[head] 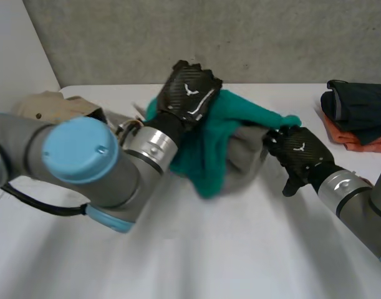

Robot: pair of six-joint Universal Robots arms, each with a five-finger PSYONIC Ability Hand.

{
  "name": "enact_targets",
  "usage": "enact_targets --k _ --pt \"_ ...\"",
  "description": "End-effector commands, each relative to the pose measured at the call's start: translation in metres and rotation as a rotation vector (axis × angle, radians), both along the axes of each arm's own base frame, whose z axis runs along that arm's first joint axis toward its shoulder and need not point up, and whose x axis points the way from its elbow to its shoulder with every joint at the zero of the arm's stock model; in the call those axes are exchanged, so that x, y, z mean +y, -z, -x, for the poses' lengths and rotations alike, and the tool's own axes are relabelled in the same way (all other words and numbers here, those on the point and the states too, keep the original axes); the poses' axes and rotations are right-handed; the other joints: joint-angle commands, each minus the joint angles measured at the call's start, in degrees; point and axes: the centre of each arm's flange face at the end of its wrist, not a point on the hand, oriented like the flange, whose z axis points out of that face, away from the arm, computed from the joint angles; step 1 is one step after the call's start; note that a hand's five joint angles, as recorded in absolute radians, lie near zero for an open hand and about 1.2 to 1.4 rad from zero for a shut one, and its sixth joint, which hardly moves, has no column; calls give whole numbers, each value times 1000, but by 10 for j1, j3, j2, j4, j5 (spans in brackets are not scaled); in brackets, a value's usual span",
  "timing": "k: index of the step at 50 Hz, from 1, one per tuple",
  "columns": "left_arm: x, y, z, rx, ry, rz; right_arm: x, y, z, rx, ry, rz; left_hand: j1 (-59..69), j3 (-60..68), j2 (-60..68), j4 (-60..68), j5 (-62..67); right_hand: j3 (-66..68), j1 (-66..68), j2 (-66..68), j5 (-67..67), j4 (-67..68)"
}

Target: Fold the laundry.

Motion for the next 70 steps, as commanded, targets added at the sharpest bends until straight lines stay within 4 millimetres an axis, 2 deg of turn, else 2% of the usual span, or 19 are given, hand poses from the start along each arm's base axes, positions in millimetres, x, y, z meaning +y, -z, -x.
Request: enact_targets --k 1,2,5,10,13,14,18,22,24,25,32,35,37,48,54,56,60,65,70 --pt "-46 -17 -24 -28 -200 91 -5 -2 5 -22 24 -10 244 136 134 112 239 -21 -16 -26 -33 -33" --pt "-68 -22 -43 -40 -287 112 -6 -2 5 -24 24 -8 244 136 134 112 239 -21 -16 -26 -33 -33" --pt "-92 -30 -67 -51 -390 144 -6 -2 5 -24 24 -8 244 136 134 112 239 -21 -16 -26 -33 -33" --pt "-140 -73 -131 -6 -581 239 -6 -2 4 -22 24 -7 244 136 134 112 239 -21 -16 -26 -33 -33" --pt "-163 -81 -163 -3 -661 265 -6 -2 4 -22 24 -7 244 136 134 112 239 -21 -16 -26 -33 -33" --pt "-175 -85 -182 -5 -706 276 -6 -2 5 -22 26 -7 244 136 134 112 239 -21 -16 -26 -33 -33" --pt "-197 -69 -209 -31 -766 258 -5 -2 5 -21 26 -10 244 136 134 112 239 -21 -16 -26 -33 -33" --pt "-210 -39 -218 -66 -778 203 -5 -1 5 -20 26 -14 213 104 103 81 207 -21 -16 -26 -33 -33" --pt "-212 -22 -217 -89 -776 168 -5 -1 5 -20 27 -13 -124 -232 -234 -256 -129 -21 -16 -26 -33 -33" --pt "-210 -8 -216 -113 -770 135 -5 -1 5 -20 27 -13 -357 -466 -467 -489 -362 -21 -16 -26 -33 -33" --pt "-200 23 -218 -183 -770 55 -5 -1 5 -21 26 -17 -435 -544 -545 -567 -441 -21 -16 -26 -33 -33" --pt "-197 26 -218 -191 -762 40 -5 -1 5 -21 26 -17 -435 -544 -545 -567 -441 -21 -16 -26 -33 -33" --pt "-193 17 -221 -195 -752 34 -5 -1 5 -20 24 -16 -437 -545 -547 -569 -442 -21 -16 -26 -33 -33" --pt "-198 -6 -244 -130 -608 -155 -5 2 5 -22 16 -27 -338 -446 -447 -470 -343 -21 -16 -26 -33 -33" --pt "-224 12 -270 -80 -628 -232 -5 4 5 -22 14 -33 -252 -361 -362 -384 -257 -21 -16 -26 -33 -33" --pt "-228 15 -272 -79 -634 -231 -5 5 5 -21 15 -36 -205 -314 -315 -337 -210 -21 -16 -26 -33 -33" --pt "-236 24 -274 -77 -635 -233 -6 8 4 -19 13 -43 46 -62 -63 -85 41 -21 -16 -26 -33 -33" --pt "-238 23 -273 -70 -623 -227 -6 11 5 -15 14 -50 244 135 134 112 238 -21 -16 -26 -33 -33" --pt "-240 17 -272 -59 -629 -192 -6 12 5 -13 15 -53 244 136 134 112 239 -21 -16 -26 -33 -33"
